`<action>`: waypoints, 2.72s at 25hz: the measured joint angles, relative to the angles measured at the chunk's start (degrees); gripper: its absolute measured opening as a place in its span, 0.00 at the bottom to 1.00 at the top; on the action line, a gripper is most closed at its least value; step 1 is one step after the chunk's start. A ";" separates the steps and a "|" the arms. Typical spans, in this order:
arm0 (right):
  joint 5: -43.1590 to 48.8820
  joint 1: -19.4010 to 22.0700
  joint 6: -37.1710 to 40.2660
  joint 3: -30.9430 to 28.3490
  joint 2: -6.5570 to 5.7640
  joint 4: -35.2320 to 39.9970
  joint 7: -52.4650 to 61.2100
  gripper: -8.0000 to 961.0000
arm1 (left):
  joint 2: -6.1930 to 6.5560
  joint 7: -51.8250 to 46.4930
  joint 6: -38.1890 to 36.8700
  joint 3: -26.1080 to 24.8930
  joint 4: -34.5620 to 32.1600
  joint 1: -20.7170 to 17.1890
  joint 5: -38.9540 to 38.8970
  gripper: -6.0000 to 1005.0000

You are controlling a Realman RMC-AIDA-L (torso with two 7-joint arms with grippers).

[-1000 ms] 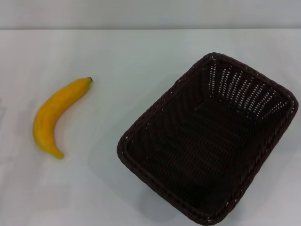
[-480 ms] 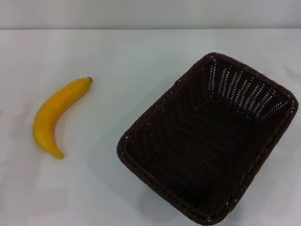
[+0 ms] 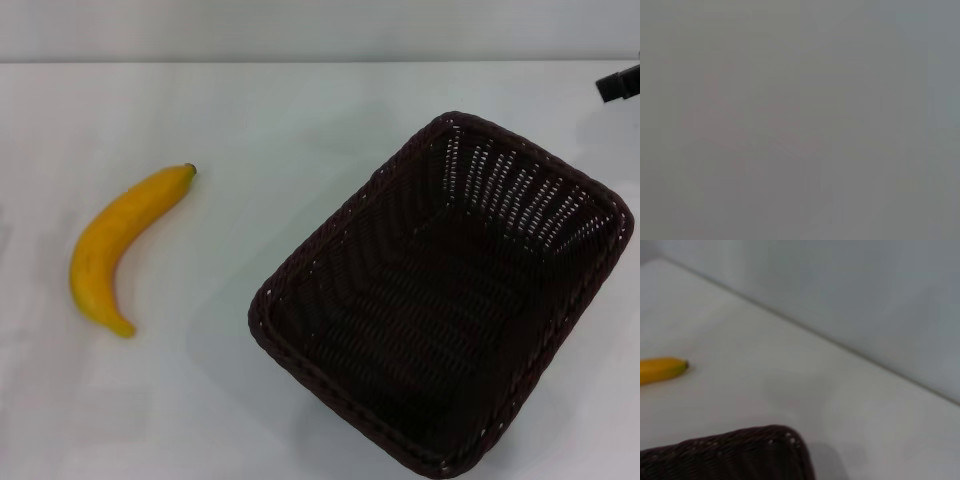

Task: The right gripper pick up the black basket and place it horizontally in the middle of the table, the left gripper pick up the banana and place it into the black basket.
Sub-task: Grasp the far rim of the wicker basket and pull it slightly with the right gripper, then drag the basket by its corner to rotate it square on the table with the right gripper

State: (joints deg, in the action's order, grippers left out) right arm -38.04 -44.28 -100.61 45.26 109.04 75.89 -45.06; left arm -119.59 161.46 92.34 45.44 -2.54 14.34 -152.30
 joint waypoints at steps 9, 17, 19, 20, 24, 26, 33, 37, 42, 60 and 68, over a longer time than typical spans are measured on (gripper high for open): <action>13.20 -9.00 -1.66 5.77 3.14 -6.04 5.95 0.83 | 0.03 -0.10 -0.04 -0.10 0.38 -0.92 -1.33 0.86; 16.91 -15.20 0.66 6.73 4.83 -17.54 6.13 0.82 | 0.16 -0.10 -0.06 -0.08 0.32 -0.66 -1.63 0.86; 17.43 -15.89 2.06 7.36 5.10 -19.05 6.24 0.82 | 0.21 -0.10 -0.07 -0.09 0.24 -0.53 -1.65 0.86; 17.69 -16.22 2.77 7.81 5.26 -19.66 6.36 0.82 | 0.23 -0.10 -0.08 -0.09 0.24 -0.47 -1.65 0.86; 19.05 -17.32 5.83 11.07 5.46 -22.78 7.26 0.82 | 0.24 -0.10 -0.13 -0.09 0.22 -0.31 -1.67 0.86; 19.67 -18.34 7.14 12.38 5.49 -25.46 7.48 0.82 | 0.24 -0.09 -0.15 -0.09 0.23 -0.28 -1.68 0.86; 21.78 -21.60 9.43 14.63 5.65 -32.05 7.48 0.81 | 0.21 -0.10 -0.15 -0.08 0.41 -0.28 -1.69 0.86; 22.41 -22.43 9.28 15.73 5.66 -32.41 7.49 0.81 | 0.14 -0.10 -0.18 -0.08 0.43 -0.40 -1.69 0.86; 22.59 -23.06 9.37 18.35 5.68 -33.52 6.29 0.80 | -0.01 -0.10 0.01 -0.09 0.44 -0.52 -1.68 0.86; 24.68 -23.42 12.68 22.08 6.09 -33.66 18.51 0.21 | 0.46 0.10 0.99 -0.08 -3.09 -0.89 -1.63 0.86; 27.86 -21.16 8.86 10.58 4.62 -33.17 34.75 0.21 | 0.66 0.15 0.04 -0.17 -5.89 -0.81 -2.85 0.86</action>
State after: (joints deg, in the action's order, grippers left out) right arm -10.18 -65.44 -91.75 55.84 113.66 42.72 -10.32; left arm -118.93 161.62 92.38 45.27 -8.43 13.53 -155.15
